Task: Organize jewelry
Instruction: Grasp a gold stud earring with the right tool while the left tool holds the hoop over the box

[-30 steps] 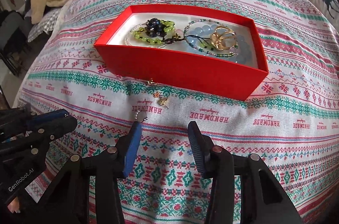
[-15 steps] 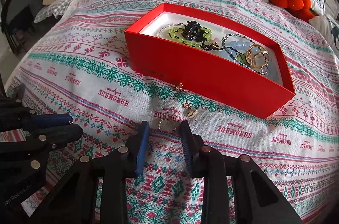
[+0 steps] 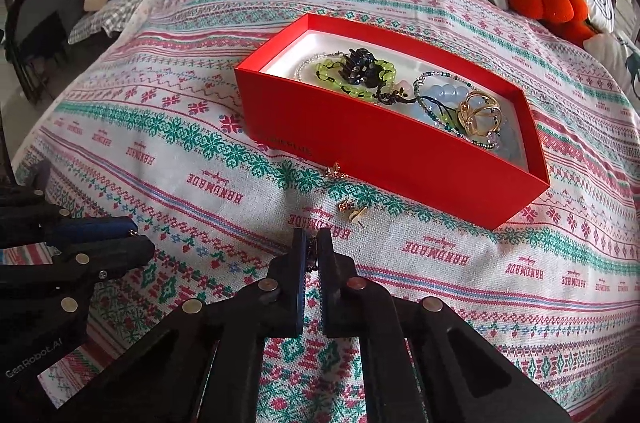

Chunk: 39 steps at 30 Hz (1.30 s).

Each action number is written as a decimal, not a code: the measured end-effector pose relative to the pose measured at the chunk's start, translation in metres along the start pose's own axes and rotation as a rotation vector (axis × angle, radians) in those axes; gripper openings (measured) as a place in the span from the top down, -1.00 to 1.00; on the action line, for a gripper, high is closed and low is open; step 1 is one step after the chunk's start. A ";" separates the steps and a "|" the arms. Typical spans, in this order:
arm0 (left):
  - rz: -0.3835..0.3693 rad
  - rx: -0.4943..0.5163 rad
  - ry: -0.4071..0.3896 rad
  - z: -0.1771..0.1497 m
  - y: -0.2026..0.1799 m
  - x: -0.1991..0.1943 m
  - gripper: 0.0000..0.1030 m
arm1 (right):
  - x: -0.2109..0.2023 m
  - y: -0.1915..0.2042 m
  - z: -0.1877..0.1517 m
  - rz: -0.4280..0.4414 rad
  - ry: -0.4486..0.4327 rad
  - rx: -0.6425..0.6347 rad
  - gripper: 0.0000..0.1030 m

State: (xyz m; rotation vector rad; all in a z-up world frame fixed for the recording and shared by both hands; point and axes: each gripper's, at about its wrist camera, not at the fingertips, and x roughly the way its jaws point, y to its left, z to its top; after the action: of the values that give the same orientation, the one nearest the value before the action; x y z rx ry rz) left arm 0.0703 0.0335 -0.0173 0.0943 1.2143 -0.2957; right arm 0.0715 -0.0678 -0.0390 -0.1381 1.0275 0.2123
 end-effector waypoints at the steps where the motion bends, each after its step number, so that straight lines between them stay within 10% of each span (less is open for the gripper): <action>1: 0.001 0.001 0.000 0.000 -0.001 0.000 0.78 | -0.001 0.000 0.000 0.003 0.001 -0.002 0.90; 39: -0.094 -0.128 -0.177 0.100 -0.028 -0.012 0.78 | -0.059 -0.112 0.058 0.114 -0.018 0.323 0.91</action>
State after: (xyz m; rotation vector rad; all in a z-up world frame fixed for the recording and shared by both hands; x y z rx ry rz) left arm 0.1495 -0.0145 0.0312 -0.0987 1.0607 -0.3007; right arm 0.1171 -0.1706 0.0428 0.2148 1.0394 0.1479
